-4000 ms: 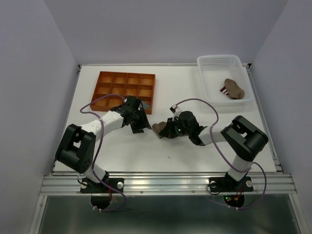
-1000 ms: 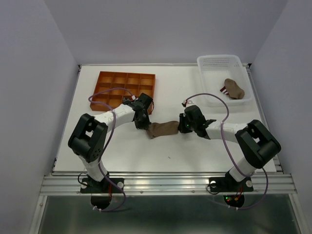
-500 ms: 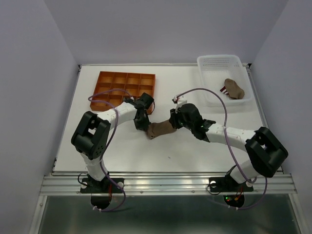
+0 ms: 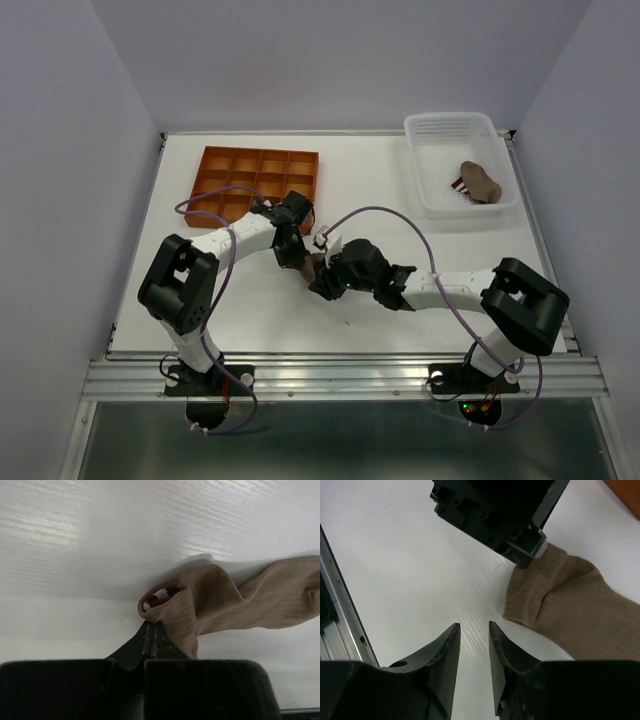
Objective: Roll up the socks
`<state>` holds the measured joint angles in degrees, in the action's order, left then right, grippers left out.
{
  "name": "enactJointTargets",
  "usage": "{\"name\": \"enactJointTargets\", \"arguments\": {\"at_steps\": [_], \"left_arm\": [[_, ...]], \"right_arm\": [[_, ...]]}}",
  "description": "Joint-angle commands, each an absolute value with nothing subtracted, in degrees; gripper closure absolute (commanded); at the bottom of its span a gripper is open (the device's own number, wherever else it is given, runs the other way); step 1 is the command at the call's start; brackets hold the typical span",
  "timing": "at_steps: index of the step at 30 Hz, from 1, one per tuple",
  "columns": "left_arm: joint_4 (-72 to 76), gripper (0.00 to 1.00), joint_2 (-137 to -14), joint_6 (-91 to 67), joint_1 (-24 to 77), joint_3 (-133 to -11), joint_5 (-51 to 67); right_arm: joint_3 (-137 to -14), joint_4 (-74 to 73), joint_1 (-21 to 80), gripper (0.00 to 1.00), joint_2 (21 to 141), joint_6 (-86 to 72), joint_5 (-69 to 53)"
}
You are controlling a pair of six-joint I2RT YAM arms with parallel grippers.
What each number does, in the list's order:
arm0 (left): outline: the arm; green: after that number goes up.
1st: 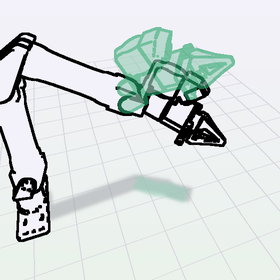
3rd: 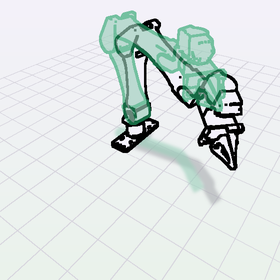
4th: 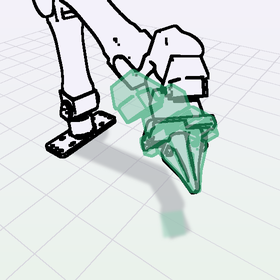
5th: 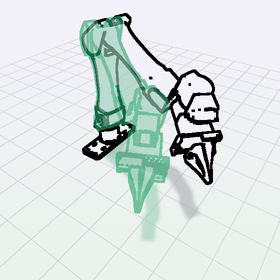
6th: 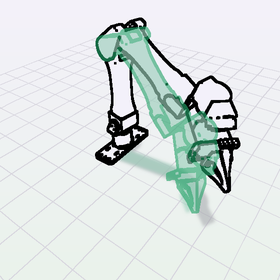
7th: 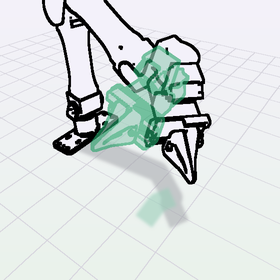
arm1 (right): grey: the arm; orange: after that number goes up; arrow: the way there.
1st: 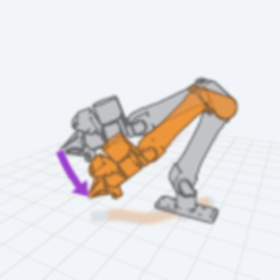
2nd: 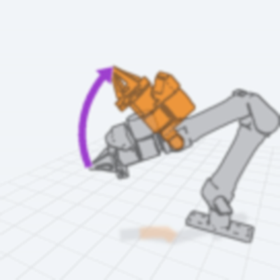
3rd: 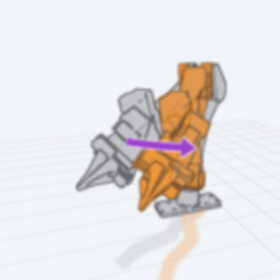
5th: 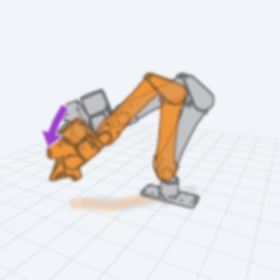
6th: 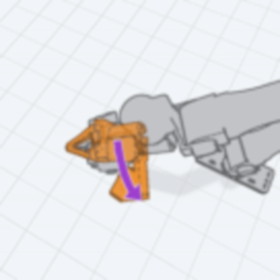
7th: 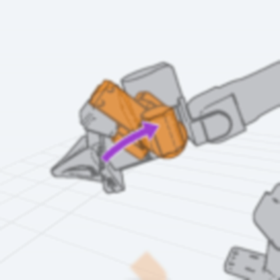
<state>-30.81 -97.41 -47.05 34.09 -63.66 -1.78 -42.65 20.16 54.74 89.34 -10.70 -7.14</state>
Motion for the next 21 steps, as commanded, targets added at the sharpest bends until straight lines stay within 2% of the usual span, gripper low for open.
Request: {"name": "enactJointTargets", "arguments": {"at_steps": [1,13,21], "left_arm": [[-30.8,1.00,-94.8,-48.1,34.5,-63.0,-1.5],[-30.7,1.00,-94.9,-47.9,34.5,-63.3,-0.3],[-30.1,1.00,-94.6,-47.6,34.5,-63.0,1.4]], "right_arm": [[-47.4,23.5,55.5,0.65,91.5,-8.9,-8.3],[-52.1,19.4,57.3,0.65,99.4,-4.2,2.8],[-52.9,18.1,57.8,0.63,102.2,-2.9,5.7]]}}
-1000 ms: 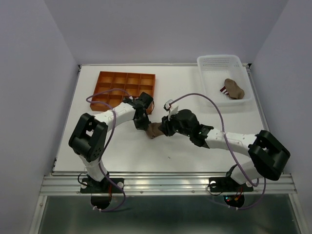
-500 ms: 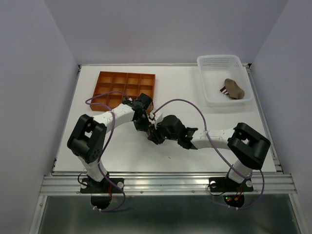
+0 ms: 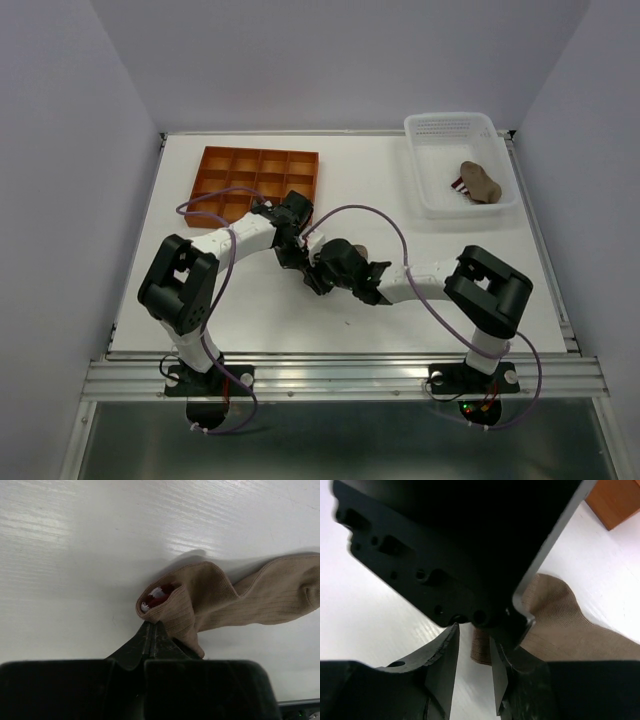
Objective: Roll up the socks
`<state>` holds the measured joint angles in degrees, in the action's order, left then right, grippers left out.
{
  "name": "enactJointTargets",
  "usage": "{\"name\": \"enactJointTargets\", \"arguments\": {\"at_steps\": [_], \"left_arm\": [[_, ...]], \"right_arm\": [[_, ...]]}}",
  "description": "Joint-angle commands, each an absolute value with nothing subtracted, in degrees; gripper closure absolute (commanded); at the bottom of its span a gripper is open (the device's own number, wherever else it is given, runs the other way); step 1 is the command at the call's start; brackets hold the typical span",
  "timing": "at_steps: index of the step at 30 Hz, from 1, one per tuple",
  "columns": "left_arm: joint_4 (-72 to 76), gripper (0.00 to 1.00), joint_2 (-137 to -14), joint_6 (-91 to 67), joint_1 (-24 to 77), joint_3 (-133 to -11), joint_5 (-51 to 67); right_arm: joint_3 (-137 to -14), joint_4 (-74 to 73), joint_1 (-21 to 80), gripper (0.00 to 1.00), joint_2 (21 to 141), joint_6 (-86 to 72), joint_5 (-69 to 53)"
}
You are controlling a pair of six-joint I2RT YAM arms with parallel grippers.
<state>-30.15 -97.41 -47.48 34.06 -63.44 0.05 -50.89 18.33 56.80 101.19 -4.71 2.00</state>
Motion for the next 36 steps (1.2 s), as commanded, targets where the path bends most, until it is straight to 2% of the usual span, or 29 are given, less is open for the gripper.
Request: {"name": "enactJointTargets", "arguments": {"at_steps": [1,10,14,17,21,23,25,26,29,36], "left_arm": [[-30.1,1.00,-94.6,-47.6,34.5,-63.1,1.5],[-29.6,1.00,-94.3,-47.4,34.5,-62.8,2.9],[-29.4,1.00,-94.4,-47.2,34.5,-63.0,4.0],[-29.4,1.00,-94.1,-47.2,34.4,-63.1,4.2],[-28.7,1.00,-93.7,-47.3,34.2,-62.6,5.0],[-28.0,0.96,-93.0,-47.2,33.9,-62.1,6.3],[-27.2,0.94,-92.6,-47.3,33.8,-61.5,6.9],[-27.2,0.87,-92.5,-47.3,33.8,-61.5,6.8],[-27.1,0.75,-91.8,-47.3,33.6,-60.9,6.4],[-25.9,0.69,-89.4,-48.0,32.7,-58.5,5.2]], "right_arm": [[-52.9,18.1,58.4,0.63,102.7,-2.6,6.4],[-53.9,15.3,59.9,0.62,104.0,-0.6,15.6],[-54.2,15.3,60.5,0.73,105.4,1.2,19.9],[-54.6,15.2,60.5,0.75,106.8,2.2,22.1],[-54.4,15.0,61.0,0.93,106.9,1.9,22.4],[-54.1,15.3,61.0,0.99,106.1,1.1,22.5],[-53.3,16.2,61.0,0.99,105.2,0.4,21.5],[-53.1,16.5,61.0,0.99,104.8,0.2,20.8],[-53.4,16.0,61.0,0.99,103.3,-2.9,16.1],[-57.1,8.0,60.3,0.99,101.7,-7.7,8.5]]}}
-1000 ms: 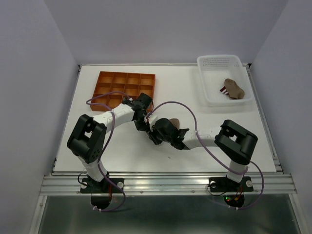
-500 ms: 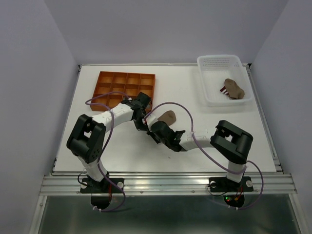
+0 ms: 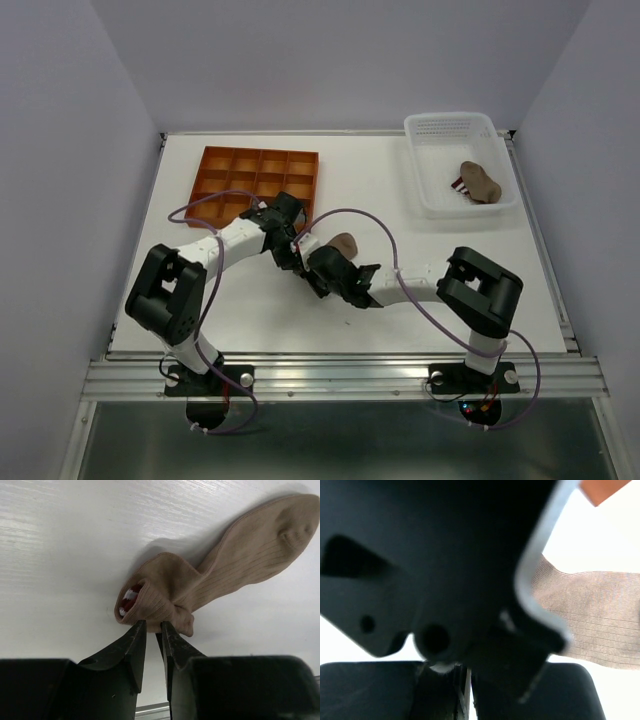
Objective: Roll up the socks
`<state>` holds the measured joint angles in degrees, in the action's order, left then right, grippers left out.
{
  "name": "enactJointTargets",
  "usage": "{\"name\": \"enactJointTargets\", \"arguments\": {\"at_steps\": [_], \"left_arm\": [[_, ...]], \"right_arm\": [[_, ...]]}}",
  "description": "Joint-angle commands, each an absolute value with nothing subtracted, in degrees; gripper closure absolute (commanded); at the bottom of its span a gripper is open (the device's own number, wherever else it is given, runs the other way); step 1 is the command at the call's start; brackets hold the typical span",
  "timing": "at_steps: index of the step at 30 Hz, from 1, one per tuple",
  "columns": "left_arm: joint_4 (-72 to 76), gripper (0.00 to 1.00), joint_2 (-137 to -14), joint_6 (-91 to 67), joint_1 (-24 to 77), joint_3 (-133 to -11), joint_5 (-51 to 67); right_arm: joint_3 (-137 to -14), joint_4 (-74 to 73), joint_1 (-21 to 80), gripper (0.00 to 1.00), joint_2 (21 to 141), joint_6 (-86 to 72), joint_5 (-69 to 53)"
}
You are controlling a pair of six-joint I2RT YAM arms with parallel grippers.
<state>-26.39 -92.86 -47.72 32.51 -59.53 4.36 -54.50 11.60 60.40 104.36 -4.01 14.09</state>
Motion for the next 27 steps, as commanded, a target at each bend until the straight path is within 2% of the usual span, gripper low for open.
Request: {"name": "enactJointTargets", "arguments": {"at_steps": [1,20,27], "left_arm": [[-25.9,0.68,-89.1,-48.0,32.5,-58.4,5.0],[-28.0,0.67,-84.6,-43.2,28.2,-59.7,-0.8],[-25.3,0.67,-83.1,-42.7,27.9,-56.9,2.5]], "right_arm": [[-57.1,7.8,59.3,0.99,101.5,-8.4,7.2],[-60.2,7.5,44.3,0.99,104.9,-22.8,-32.4],[-61.3,7.7,40.7,0.99,107.9,-27.2,-39.5]]}}
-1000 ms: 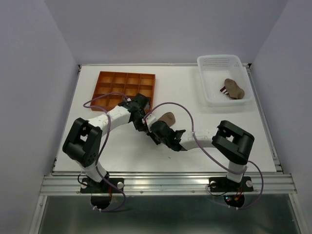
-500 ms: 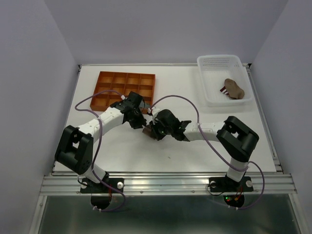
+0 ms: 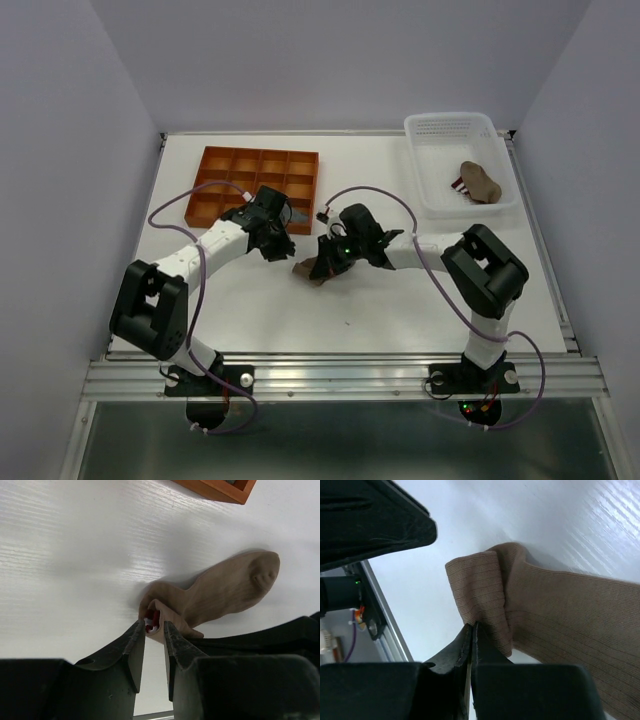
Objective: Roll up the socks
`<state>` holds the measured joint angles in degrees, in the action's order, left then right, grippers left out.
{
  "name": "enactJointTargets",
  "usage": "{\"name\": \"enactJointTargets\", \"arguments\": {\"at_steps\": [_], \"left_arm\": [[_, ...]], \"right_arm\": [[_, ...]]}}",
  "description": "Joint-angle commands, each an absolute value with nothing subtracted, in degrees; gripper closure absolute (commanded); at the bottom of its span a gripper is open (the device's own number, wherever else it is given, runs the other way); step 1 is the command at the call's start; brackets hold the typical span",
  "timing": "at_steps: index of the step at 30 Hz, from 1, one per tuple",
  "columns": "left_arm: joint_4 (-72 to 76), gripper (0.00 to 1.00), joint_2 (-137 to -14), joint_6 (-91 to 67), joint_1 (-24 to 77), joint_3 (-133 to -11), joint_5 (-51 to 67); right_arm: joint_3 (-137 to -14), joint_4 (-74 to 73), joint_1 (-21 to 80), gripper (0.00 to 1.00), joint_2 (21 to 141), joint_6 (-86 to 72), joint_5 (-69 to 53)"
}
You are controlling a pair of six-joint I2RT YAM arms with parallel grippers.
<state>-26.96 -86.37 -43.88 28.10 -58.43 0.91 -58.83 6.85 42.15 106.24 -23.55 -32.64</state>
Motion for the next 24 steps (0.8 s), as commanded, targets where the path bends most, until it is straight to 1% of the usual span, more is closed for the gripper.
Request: {"name": "enactJointTargets", "arguments": {"at_steps": [1,9,12,15,20,24], "left_arm": [[-25.0,0.67,-82.9,-42.7,27.9,-56.5,2.9],[-23.4,0.63,-81.2,-42.0,27.9,-54.0,5.8],[-22.3,0.59,-81.2,-41.4,27.9,-53.2,6.9],[-21.6,0.56,-81.1,-40.9,27.9,-52.8,7.5],[-18.3,0.53,-80.6,-41.1,27.9,-50.2,9.7],[-14.5,0.53,-80.9,-41.9,28.0,-48.3,12.0]], "right_arm": [[-61.4,7.7,40.1,0.99,108.3,-28.0,-39.1],[-60.1,12.6,37.6,0.99,111.7,-34.2,-41.9],[-58.4,18.6,36.3,0.99,112.6,-38.2,-45.4],[-57.9,21.2,35.7,0.99,113.1,-41.0,-48.0],[-57.8,21.7,34.5,0.99,112.8,-42.6,-48.5],[-57.7,22.1,33.3,0.99,113.6,-43.5,-48.4]]}}
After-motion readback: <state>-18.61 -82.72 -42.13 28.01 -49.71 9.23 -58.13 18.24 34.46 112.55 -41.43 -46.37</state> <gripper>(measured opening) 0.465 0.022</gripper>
